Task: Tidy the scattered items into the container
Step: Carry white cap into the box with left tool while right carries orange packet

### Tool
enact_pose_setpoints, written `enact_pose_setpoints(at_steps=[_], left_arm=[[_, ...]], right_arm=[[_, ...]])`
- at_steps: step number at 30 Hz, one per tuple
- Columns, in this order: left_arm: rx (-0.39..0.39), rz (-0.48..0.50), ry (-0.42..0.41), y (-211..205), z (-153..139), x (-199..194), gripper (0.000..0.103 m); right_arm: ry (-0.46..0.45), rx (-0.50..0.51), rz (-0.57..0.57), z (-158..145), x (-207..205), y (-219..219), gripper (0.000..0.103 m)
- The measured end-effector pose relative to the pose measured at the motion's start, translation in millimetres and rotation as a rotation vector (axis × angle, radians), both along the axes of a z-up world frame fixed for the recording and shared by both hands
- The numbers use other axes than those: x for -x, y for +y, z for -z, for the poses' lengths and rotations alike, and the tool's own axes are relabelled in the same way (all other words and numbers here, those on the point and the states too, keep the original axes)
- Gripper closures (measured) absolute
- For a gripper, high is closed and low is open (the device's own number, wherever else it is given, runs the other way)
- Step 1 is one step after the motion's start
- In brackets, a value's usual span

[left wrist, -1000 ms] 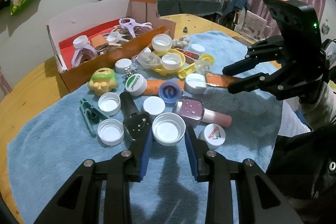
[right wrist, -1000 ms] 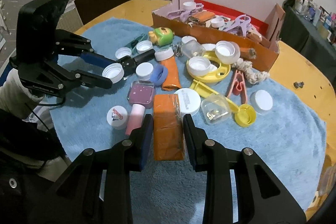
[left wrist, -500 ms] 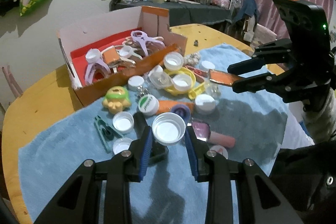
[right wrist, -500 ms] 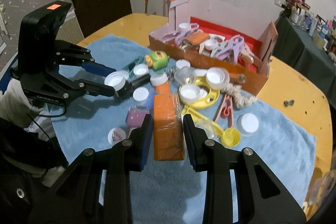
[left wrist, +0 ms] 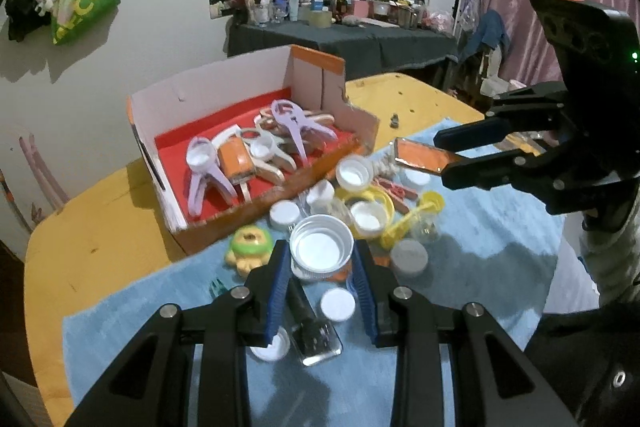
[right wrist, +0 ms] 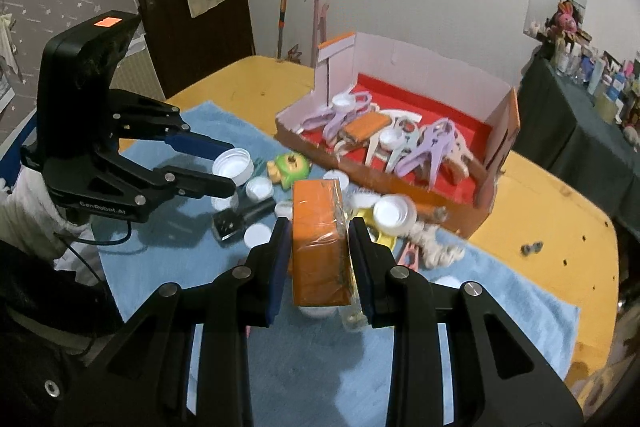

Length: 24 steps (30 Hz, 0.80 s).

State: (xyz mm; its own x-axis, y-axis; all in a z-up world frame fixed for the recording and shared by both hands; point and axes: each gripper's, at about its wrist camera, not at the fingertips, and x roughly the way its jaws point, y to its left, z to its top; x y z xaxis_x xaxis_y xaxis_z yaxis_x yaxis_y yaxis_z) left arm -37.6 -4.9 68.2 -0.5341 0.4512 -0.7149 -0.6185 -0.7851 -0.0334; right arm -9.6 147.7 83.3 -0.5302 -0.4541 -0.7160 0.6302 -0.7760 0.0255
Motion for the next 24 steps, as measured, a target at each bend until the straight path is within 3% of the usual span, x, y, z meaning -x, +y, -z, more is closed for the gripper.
enact_pose_setpoints(at_steps=[24], left_arm=[[0.046, -0.146, 0.019, 23.3, -14.1, 89.1, 0.069]], right_arm=[[-0.042, 0.031, 0.047, -12.8, 110.2, -0.7, 0.075]])
